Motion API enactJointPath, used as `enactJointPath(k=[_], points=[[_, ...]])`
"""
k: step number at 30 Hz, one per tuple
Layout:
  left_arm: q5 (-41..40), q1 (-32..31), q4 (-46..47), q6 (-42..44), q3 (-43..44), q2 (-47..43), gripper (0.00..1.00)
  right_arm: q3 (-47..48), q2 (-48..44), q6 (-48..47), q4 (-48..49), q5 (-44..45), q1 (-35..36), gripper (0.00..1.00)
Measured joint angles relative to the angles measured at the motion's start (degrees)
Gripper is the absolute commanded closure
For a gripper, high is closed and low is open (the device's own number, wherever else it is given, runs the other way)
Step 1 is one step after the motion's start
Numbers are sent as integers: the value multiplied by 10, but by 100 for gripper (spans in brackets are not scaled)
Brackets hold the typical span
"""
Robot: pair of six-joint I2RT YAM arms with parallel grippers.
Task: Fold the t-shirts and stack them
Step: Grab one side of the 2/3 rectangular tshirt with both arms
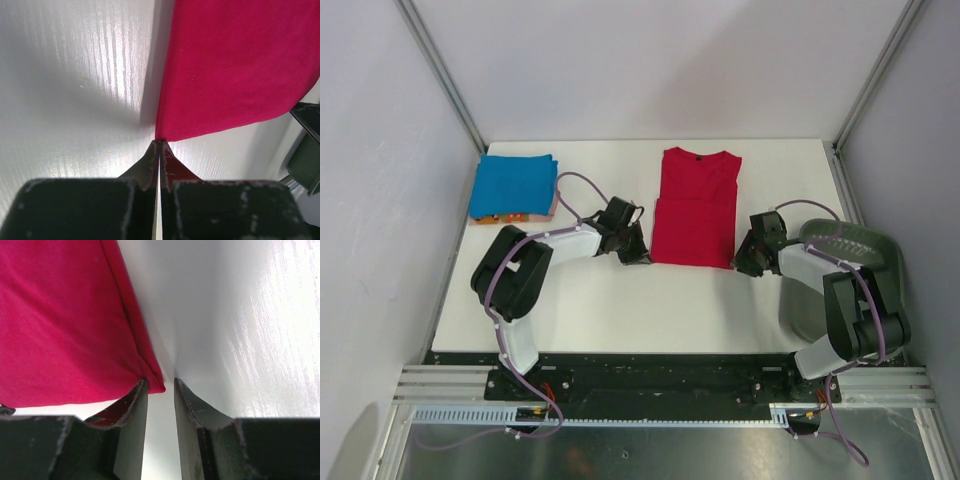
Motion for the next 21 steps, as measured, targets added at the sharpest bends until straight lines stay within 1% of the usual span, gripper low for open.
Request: enactJointPath(k=[11,13,18,21], points=[[0,0,0,0,0,0,100,0,12,0,17,11,4,74],[0,0,0,0,-1,0,100,1,16,1,22,10,5,79],[0,0,1,0,-5,0,100,2,24,1,35,11,6,97],[0,0,1,0,-6,0,100,2,25,1,35,11,6,100]])
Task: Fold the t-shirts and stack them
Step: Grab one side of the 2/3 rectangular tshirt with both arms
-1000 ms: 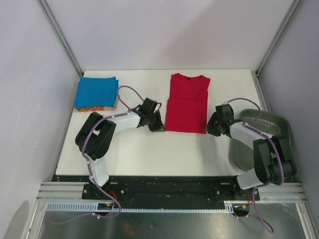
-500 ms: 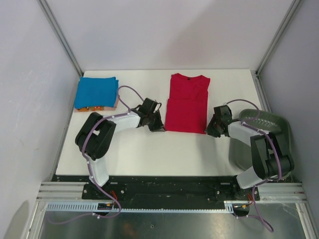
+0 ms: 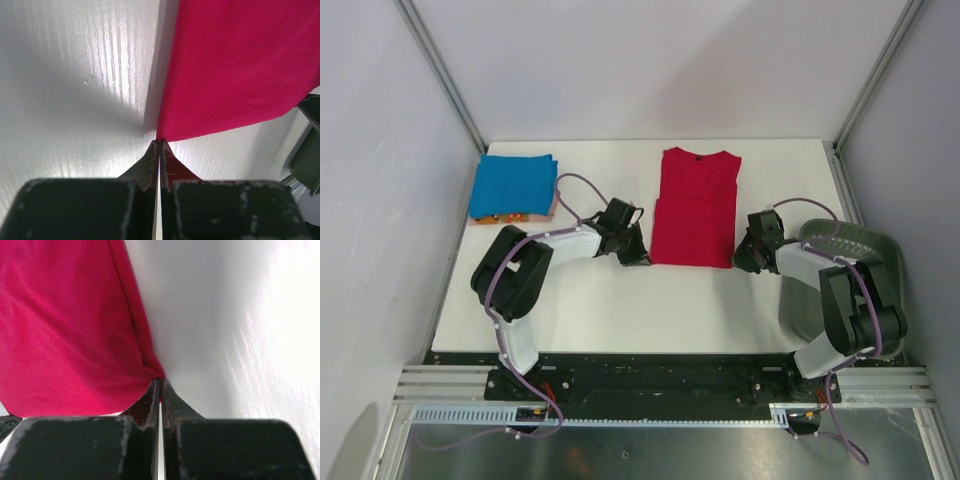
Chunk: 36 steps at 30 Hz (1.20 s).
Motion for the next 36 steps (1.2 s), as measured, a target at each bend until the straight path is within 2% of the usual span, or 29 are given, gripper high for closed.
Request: enactJointPath(k=[2,8,12,24,36], points=[[0,0,0,0,0,0,97,0,0,0,-1,0,0,100],[0,0,0,3,-1,-1,78,0,0,0,-1,1,0,100],[0,0,-1,5,-4,-6,72,0,0,0,-1,1,0,100],[5,0,0,16,2,1,70,0,0,0,-1,1,0,100],[7,-6,1,16,21,23,75,0,0,0,-1,1,0,100]])
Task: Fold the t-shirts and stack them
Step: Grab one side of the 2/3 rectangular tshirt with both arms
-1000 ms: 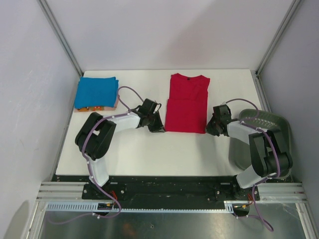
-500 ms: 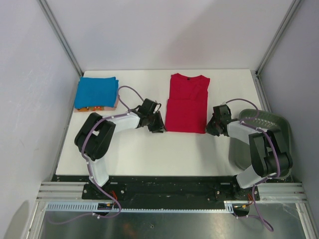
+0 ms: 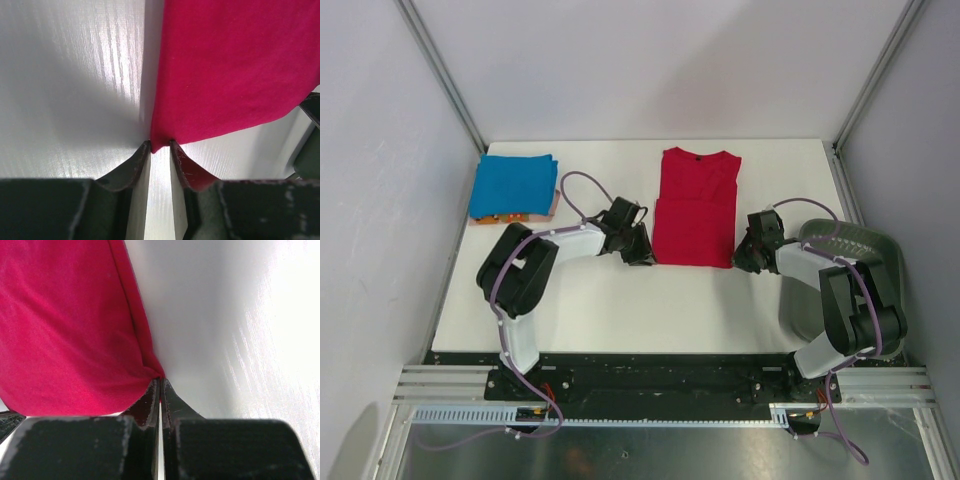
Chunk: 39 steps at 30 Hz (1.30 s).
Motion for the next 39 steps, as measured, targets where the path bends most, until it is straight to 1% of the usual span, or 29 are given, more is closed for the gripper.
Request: enactJointPath(k=[3,7,8,16,18,22,26,30,35,39], points=[[-2,0,1,0,1,2,82,0,0,0,0,0,0,100],[-2,0,3,0,4,7,96,0,0,0,0,0,0,100],[-3,0,3,0,5,8,98,0,0,0,0,0,0,100],[-8,-3,5,0,-1,2,100,0,-3,-4,-6,-1,2,100],[-18,-7,8,0,-22,-16,100,0,-8,-8,-17,-1,7,100],[-33,-26,5,0,-86,-81,100,-14,-35,-17,-51,-7,32,100],[-45,-56,2,-1,-151,-147,100,-49,-85,-17,-87,-9,71,100],[-59,-93,-4,-16,-214,-221,100,-88,-156,-9,-136,-10,113,100],[-77,-144,-17,-47,-272,-322,100,-120,-299,26,-231,-1,167,100],[-96,-181,-31,-71,-287,-377,100,-122,-407,47,-295,2,179,100]])
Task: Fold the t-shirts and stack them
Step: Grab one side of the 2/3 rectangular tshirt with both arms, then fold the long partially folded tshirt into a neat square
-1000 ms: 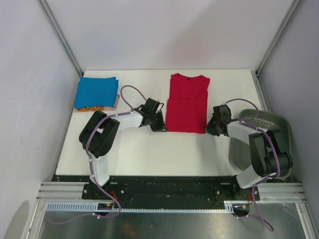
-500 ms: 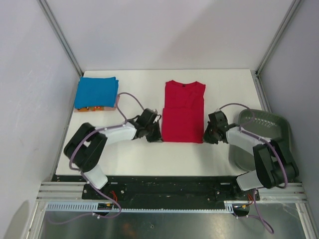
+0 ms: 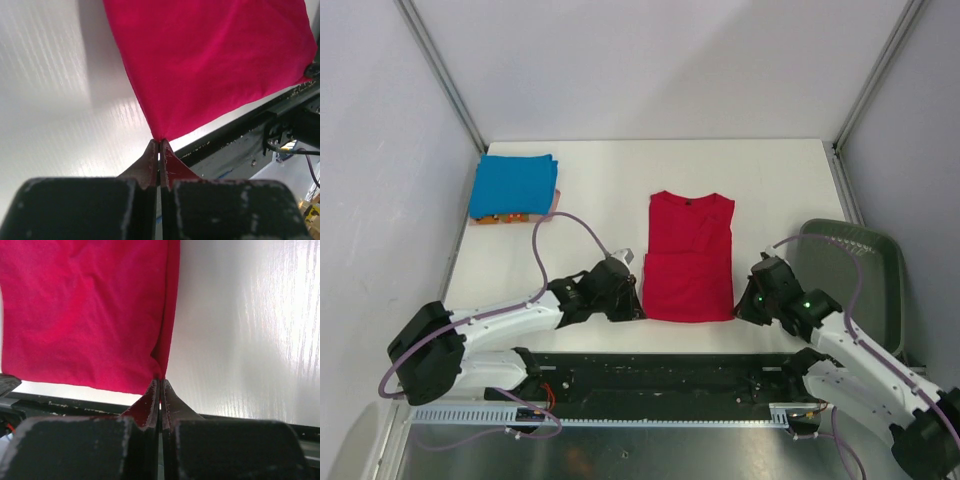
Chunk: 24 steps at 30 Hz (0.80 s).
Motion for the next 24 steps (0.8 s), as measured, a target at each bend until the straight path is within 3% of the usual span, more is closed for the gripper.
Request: enactJointPath(k=[8,14,24], points=[[-47,-13,-26,-15,3,-31,100,3,-48,13,-40,4,1,100],[-57,24,-46,1,66,-13,100,60,25,-1,-46,21,-11,100],[-52,99,-45,53,256,114,100,225,187,-64,5,15,-126,100]])
